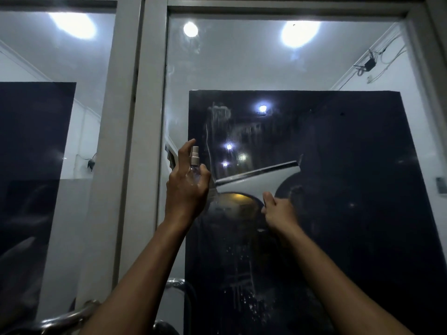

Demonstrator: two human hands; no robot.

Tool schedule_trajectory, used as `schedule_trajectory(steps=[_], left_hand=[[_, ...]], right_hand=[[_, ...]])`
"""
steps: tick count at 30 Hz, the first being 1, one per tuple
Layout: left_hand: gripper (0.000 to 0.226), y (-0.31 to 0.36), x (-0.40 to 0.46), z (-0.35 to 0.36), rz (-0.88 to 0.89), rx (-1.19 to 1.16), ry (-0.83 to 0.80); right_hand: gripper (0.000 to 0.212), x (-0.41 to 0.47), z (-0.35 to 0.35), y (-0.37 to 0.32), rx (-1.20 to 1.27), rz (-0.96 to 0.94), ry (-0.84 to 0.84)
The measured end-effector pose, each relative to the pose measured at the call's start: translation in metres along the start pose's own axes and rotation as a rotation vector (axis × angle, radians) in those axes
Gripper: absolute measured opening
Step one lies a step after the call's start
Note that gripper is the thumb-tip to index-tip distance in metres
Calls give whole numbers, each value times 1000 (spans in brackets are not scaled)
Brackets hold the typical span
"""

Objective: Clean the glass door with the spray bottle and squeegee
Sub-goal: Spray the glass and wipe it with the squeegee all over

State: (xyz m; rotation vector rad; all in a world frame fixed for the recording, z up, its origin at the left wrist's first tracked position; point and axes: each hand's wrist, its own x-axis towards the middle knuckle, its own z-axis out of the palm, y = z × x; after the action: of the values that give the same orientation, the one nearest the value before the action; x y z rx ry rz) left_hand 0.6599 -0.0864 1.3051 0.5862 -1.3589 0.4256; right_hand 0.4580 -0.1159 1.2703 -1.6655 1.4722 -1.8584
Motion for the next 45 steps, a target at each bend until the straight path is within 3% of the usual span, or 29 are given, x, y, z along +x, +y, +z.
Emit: schedule_trajectory(steps=[7, 11, 16, 21, 24, 30, 35, 39, 42, 45], left_hand=[[53, 4, -4, -9, -9, 9, -71], [52, 3, -2, -15, -9, 48, -39], [52, 0, -7, -12, -34, 20, -39], [52, -6, -19, 1, -22, 32, -44], [51, -8, -23, 11, -46, 21, -54], [52, -2, -27, 29, -43, -12, -96], [51, 7, -30, 37, -37, -17, -88], [50, 12, -29, 34, -31, -30, -81], [50, 11, -25, 27, -31, -14, -61], [49, 8, -26, 21, -19, 15, -56]], right_hand=[[54, -6, -23, -8, -69, -225, 54], [59, 14, -21, -53, -396, -497, -101], [59, 26, 20, -93, -928, -655, -336], [70, 45, 1, -70, -1043, -531, -365], [71, 64, -47, -47, -1037, -435, -388], [84, 91, -163, 3, -1055, -188, -280], [69, 72, -180, 8, -933, -198, -179], [74, 56, -143, -6, -444, -260, -112], [57, 51, -103, -26, -130, -234, -121], [46, 52, -57, -52, 13, -196, -135]])
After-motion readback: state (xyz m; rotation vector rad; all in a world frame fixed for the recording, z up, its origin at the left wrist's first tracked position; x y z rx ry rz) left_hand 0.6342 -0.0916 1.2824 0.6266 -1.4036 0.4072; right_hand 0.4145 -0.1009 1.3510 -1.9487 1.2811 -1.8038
